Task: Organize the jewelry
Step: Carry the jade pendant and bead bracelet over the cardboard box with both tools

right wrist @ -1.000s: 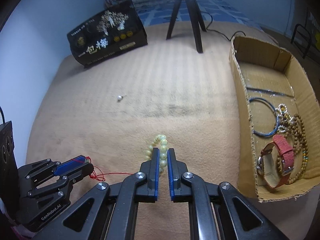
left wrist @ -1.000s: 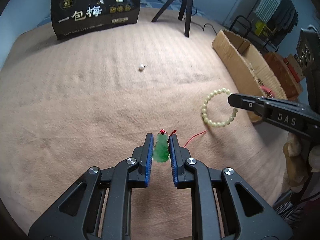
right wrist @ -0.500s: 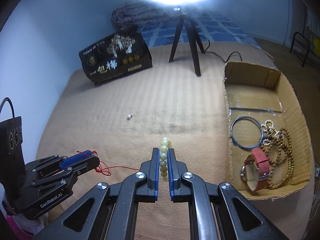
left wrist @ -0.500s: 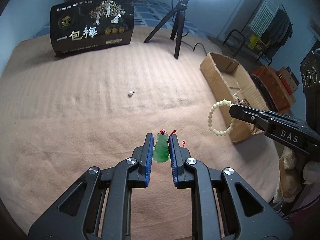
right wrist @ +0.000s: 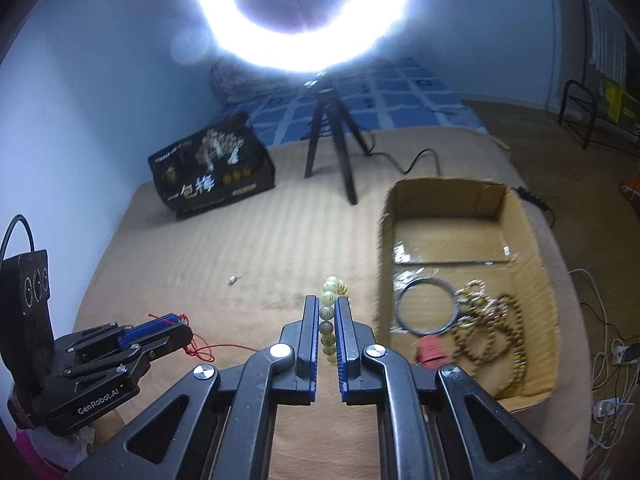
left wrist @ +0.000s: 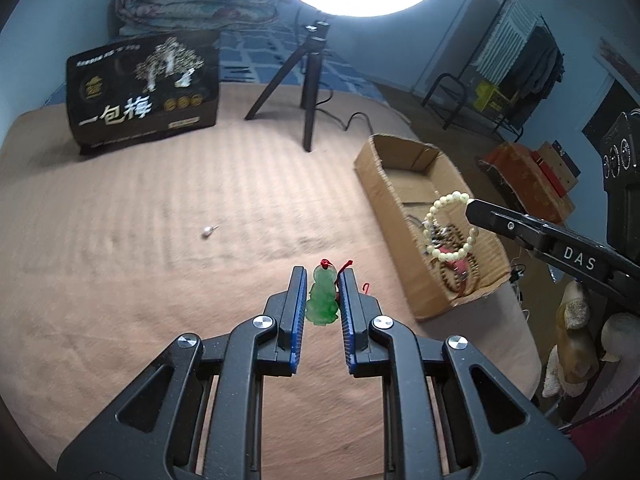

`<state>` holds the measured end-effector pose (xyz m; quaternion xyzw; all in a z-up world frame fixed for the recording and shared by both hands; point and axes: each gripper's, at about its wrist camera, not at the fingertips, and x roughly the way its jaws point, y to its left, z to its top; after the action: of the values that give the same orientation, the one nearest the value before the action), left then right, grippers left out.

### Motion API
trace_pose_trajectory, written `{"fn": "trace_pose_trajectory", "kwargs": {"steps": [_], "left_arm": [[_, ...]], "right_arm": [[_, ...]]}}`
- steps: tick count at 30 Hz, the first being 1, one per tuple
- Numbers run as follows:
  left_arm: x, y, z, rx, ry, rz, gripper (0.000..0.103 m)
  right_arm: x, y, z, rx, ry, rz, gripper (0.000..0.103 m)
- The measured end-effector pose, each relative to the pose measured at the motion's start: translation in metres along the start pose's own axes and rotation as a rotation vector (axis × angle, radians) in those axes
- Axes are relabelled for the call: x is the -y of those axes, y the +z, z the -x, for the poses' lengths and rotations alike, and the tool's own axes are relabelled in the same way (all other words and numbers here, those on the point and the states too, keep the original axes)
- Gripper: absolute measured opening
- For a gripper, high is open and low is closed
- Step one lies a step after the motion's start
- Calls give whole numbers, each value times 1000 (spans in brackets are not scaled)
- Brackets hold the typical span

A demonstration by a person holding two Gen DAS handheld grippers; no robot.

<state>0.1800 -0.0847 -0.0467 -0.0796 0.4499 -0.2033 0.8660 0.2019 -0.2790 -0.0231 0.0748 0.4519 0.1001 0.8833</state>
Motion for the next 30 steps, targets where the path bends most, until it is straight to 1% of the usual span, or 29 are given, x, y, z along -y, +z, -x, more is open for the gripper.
{"fn": "trace_pose_trajectory", "kwargs": {"steps": [5, 11, 23, 30], "left_arm": [[20, 12, -5, 13, -27, -13, 15], [39, 22, -17, 15, -42, -39, 15], [66, 37, -42, 9, -64, -62, 15], [78, 43, -62, -7, -77, -65, 15]], "right_arm": [[18, 9, 6, 27, -27, -11, 5], [38, 14, 7, 35, -51, -34, 5], [64, 28, -8, 39, -73, -86, 5], [87, 35, -18, 38, -97, -125, 5]]}}
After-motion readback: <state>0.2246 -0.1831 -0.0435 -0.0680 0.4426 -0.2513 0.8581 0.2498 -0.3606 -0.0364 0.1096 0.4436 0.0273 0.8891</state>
